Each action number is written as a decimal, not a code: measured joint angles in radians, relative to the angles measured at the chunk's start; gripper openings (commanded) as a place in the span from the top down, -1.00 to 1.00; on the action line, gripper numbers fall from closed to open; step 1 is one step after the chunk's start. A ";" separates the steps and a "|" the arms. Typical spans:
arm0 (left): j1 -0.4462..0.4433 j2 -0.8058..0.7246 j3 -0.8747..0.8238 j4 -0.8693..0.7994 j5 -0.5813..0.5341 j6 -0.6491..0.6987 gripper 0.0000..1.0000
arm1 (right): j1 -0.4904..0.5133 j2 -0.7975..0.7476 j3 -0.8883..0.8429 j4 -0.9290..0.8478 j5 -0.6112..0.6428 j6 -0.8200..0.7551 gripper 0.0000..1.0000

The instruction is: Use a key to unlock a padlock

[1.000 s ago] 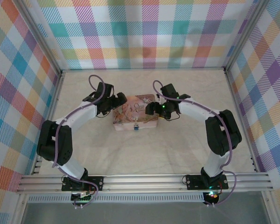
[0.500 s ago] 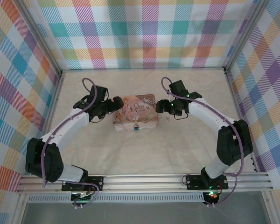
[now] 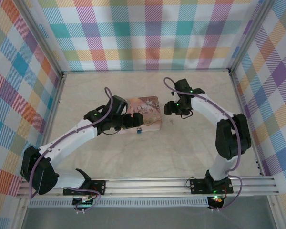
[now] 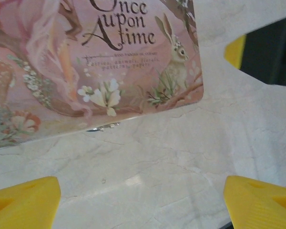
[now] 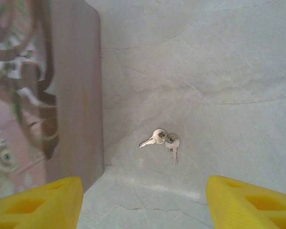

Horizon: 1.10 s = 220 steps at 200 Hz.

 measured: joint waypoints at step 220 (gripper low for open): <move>-0.082 0.103 0.010 0.005 -0.001 -0.044 -0.79 | -0.008 0.274 0.093 -0.018 0.003 -0.027 0.22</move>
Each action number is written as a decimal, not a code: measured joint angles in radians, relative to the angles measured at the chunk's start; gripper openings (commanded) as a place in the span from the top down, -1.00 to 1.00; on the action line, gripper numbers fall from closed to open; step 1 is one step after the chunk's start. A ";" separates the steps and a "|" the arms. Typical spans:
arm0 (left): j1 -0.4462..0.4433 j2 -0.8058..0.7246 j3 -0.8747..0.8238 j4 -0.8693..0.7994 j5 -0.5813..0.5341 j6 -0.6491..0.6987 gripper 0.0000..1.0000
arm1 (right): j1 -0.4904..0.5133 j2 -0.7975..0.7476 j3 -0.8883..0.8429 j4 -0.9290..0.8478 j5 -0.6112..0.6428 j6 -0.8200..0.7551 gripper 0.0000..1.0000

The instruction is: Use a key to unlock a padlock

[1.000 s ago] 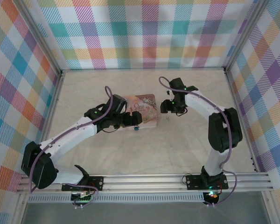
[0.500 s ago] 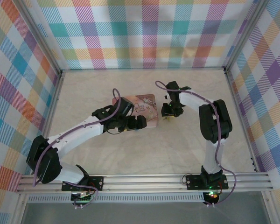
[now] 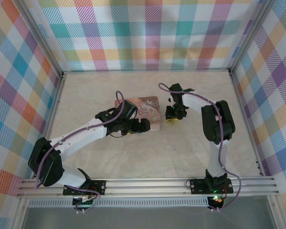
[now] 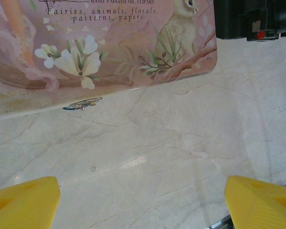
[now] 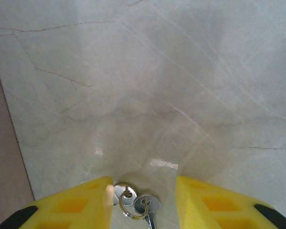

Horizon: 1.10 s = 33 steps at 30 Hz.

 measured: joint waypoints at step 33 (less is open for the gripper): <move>0.000 0.062 0.000 0.026 -0.004 -0.023 -0.79 | 0.060 -0.024 -0.047 0.042 0.133 -0.019 0.47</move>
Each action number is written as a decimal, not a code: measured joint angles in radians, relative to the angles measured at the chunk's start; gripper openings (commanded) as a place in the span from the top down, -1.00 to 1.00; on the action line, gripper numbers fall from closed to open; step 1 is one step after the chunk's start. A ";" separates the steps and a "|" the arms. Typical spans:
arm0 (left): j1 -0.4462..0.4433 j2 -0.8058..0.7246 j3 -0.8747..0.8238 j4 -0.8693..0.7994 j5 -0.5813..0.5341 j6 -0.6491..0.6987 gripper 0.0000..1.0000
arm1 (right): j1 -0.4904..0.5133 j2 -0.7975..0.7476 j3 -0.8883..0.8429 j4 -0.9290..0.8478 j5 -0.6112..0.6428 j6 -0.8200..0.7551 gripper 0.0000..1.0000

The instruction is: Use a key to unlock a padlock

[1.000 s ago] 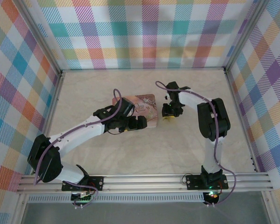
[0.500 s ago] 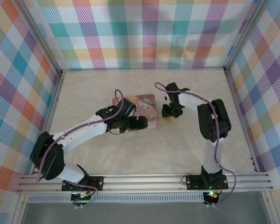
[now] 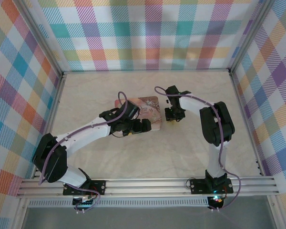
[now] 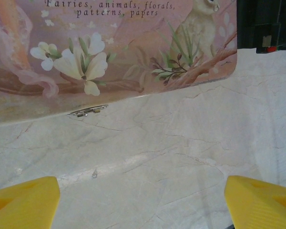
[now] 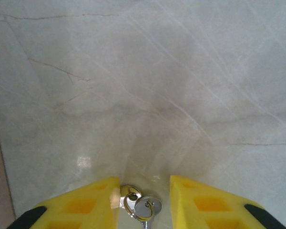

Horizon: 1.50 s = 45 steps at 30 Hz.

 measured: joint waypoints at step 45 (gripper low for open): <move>0.050 -0.112 0.000 0.154 -0.045 -0.003 -0.92 | 0.044 -0.534 -0.022 -0.052 -0.117 0.081 1.00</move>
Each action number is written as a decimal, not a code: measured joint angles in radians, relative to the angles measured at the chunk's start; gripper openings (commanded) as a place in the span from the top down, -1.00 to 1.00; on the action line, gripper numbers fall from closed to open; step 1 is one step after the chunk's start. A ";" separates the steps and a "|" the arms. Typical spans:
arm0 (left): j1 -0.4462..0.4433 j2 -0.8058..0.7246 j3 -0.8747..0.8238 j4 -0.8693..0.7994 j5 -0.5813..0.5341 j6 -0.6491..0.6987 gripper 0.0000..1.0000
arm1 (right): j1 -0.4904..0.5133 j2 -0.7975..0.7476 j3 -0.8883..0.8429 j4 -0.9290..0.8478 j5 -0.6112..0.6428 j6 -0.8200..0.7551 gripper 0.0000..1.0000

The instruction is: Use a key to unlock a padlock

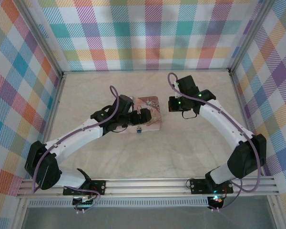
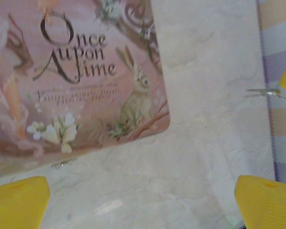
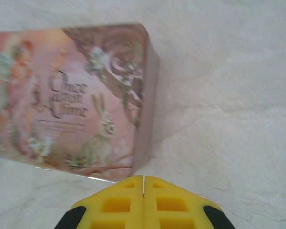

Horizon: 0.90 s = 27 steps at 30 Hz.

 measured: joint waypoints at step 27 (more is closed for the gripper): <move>0.129 -0.030 0.005 0.632 0.509 0.025 -0.58 | 0.000 -0.038 0.310 -0.114 -0.512 0.134 1.00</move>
